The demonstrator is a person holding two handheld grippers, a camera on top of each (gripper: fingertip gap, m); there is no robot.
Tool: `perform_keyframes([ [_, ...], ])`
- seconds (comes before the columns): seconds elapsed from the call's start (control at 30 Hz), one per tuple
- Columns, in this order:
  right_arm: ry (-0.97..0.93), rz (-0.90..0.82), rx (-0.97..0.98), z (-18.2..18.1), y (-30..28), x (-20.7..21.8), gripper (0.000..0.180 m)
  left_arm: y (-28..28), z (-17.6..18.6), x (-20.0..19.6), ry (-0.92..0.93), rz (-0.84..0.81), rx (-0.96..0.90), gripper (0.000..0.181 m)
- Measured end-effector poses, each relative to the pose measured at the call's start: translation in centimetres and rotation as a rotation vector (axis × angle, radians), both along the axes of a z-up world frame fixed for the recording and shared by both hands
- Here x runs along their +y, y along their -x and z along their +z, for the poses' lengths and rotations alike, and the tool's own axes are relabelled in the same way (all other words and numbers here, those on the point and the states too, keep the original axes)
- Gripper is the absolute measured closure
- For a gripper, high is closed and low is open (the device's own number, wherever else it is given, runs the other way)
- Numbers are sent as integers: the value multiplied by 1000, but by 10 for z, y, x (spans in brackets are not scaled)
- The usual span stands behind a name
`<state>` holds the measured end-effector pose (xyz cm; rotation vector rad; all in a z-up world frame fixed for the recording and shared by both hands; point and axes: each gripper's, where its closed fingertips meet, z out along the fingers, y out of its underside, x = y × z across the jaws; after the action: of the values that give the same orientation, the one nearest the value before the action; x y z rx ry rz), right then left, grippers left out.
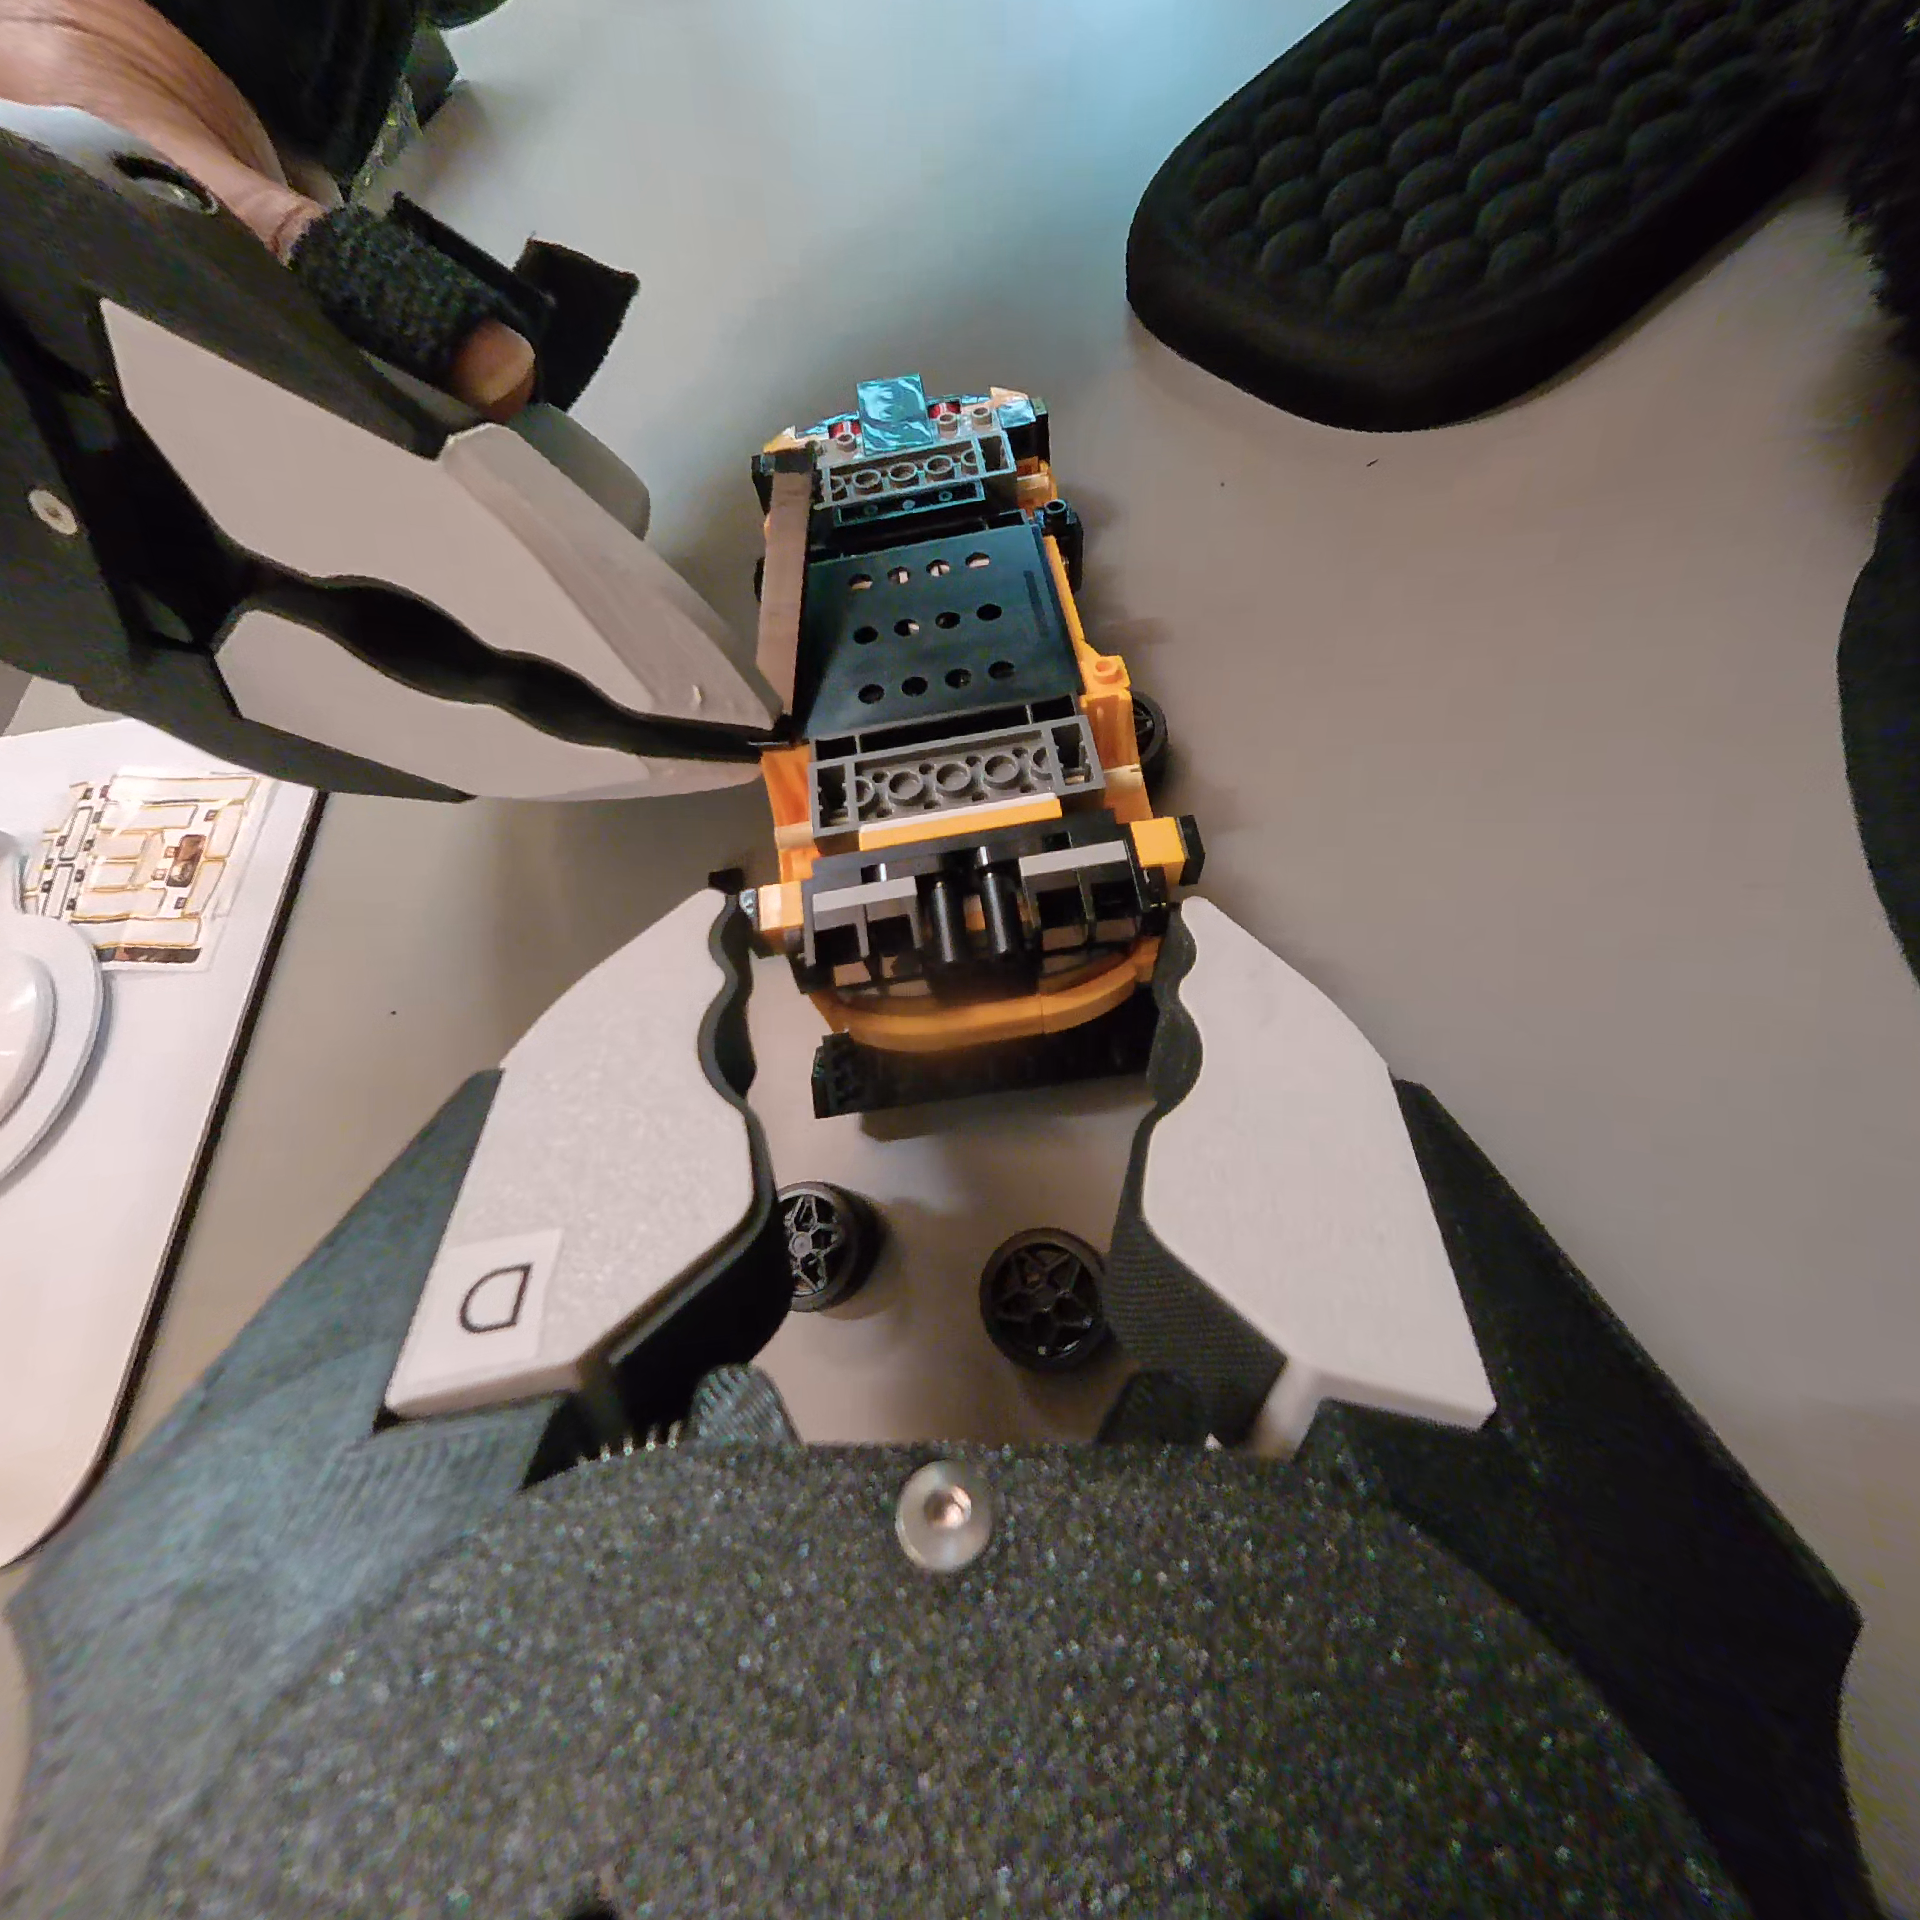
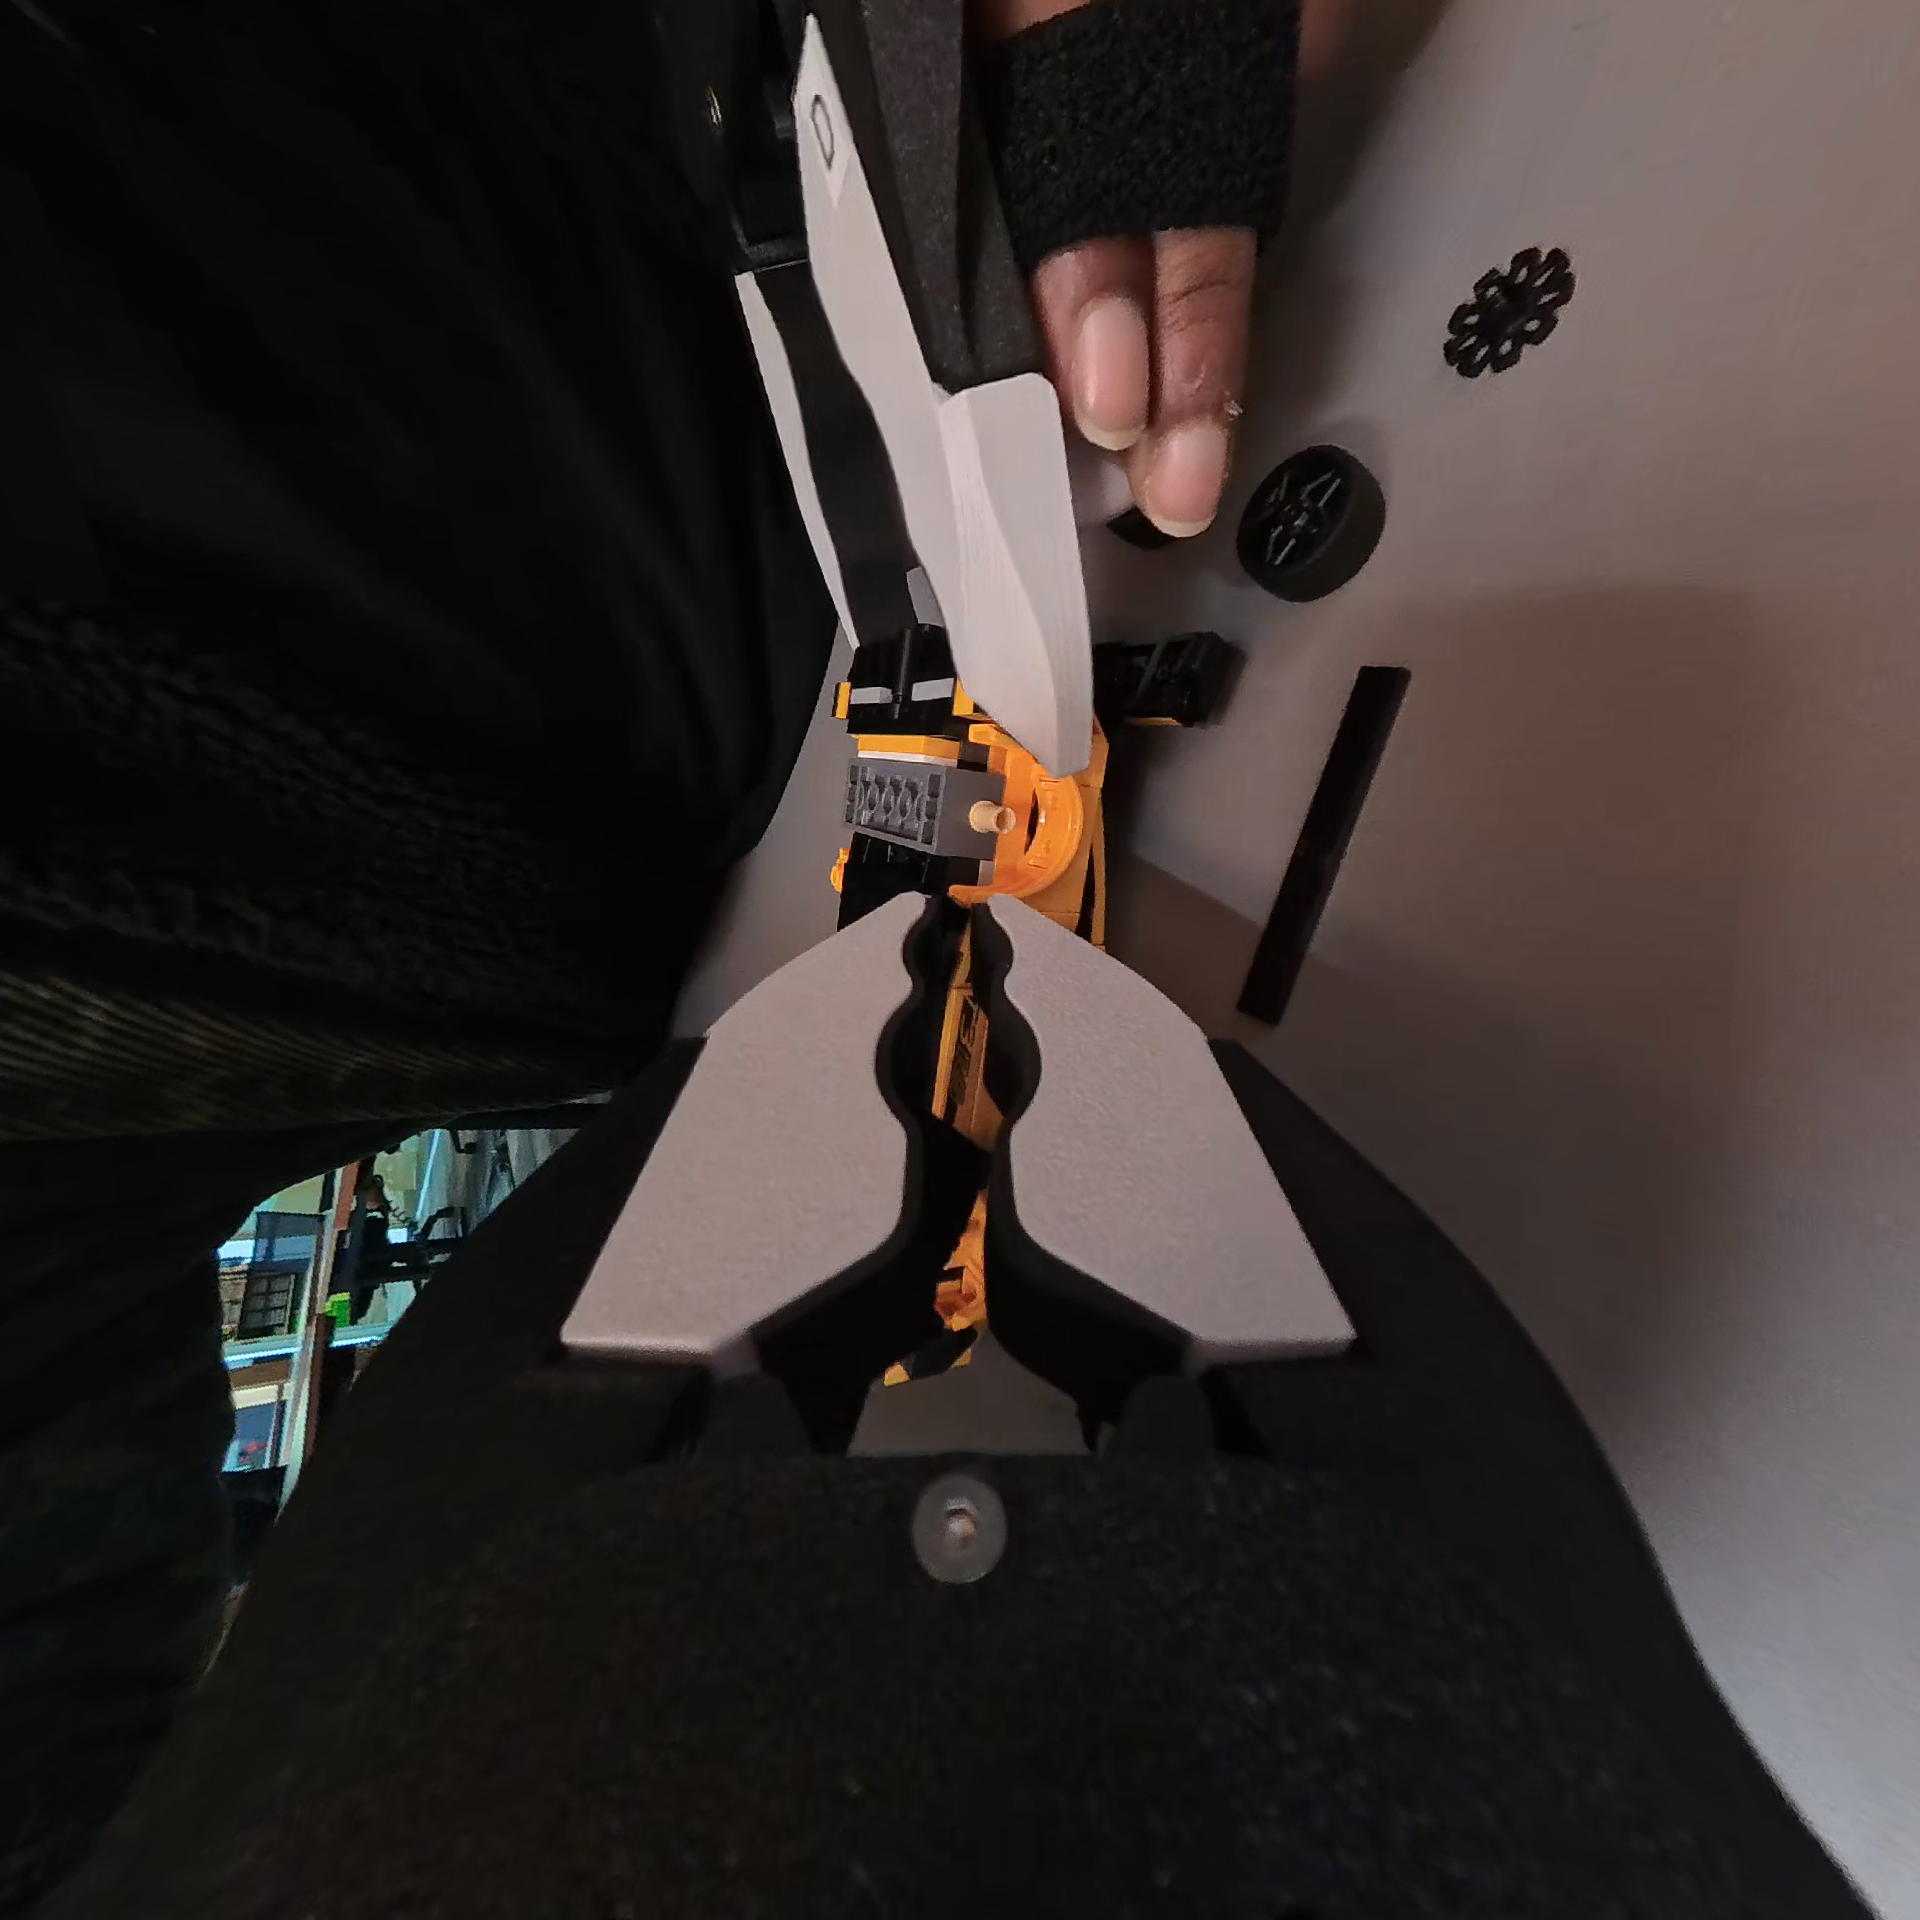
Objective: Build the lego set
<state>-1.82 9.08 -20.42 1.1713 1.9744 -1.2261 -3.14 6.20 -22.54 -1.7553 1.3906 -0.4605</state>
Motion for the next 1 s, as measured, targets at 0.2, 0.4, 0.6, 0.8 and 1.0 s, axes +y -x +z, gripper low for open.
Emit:
perform_keyframes([
  [0.2,4,-18,9,1,-3,-5,175,-5,-1,-7,124,19,-61,92],
  [0.4,28,-10,-11,3,-7,-11,175,-7,-7,-4,116,38,-13,105],
  [0.6,37,-26,21,9,-7,-10,171,-6,-6,-3,67,36,4,105],
  [0.8,-104,-38,81,10,-9,-1,163,-6,-5,-3,26,32,22,105],
  [1.0,-542,-94,288,7,-38,5,162,-5,-5,-3,5,35,30,105],
])
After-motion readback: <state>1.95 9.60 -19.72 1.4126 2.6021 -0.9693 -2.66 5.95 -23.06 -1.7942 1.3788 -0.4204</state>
